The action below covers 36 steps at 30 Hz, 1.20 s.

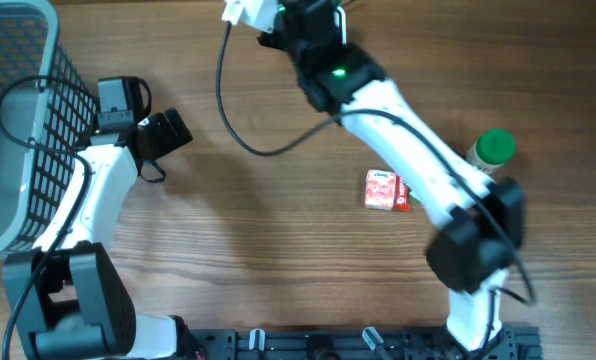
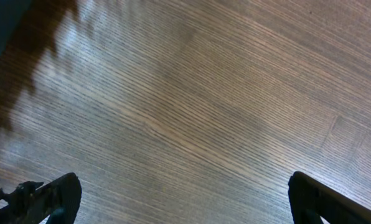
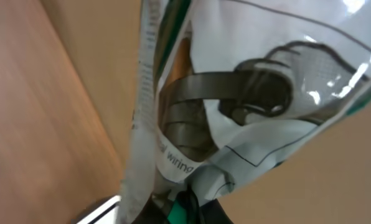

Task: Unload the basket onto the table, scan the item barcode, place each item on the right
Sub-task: 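Raise the gloves pack to the white scanner with the right gripper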

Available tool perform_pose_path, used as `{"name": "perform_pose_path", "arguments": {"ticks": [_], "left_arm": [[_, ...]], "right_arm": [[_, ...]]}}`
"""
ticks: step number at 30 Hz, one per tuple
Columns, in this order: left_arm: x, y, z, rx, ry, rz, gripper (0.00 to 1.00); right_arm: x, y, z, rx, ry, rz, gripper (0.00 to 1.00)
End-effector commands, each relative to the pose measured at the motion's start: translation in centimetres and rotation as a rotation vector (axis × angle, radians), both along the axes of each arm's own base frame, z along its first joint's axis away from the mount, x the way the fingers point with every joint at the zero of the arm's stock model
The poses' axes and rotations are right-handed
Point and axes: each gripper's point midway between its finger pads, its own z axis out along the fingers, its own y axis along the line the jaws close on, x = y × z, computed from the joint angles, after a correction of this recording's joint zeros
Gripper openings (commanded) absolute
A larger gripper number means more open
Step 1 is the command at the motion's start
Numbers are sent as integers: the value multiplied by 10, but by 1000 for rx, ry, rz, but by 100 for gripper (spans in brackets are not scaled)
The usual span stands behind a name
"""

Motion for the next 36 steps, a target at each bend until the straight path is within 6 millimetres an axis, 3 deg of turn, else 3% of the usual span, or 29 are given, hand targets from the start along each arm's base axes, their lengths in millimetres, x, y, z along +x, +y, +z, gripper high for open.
{"name": "perform_pose_path", "arguments": {"ticks": [1, 5, 11, 20, 29, 36], "left_arm": [[3, 3, 6, 7, -17, 12, 100], [3, 3, 6, 7, -17, 12, 100], [3, 3, 6, 7, -17, 12, 100], [3, 3, 6, 7, -17, 12, 100], [3, 3, 6, 7, -17, 12, 100], [3, 3, 6, 7, -17, 12, 100]], "right_arm": [[37, -12, -42, -180, -114, -154, 4], [59, -17, -61, -205, -250, -254, 4], [68, -12, -97, -224, -283, -263, 4], [71, -16, -113, -117, -235, -285, 4], [68, -19, -153, -133, -82, -286, 7], [67, -19, -153, -42, -68, -308, 8]]}}
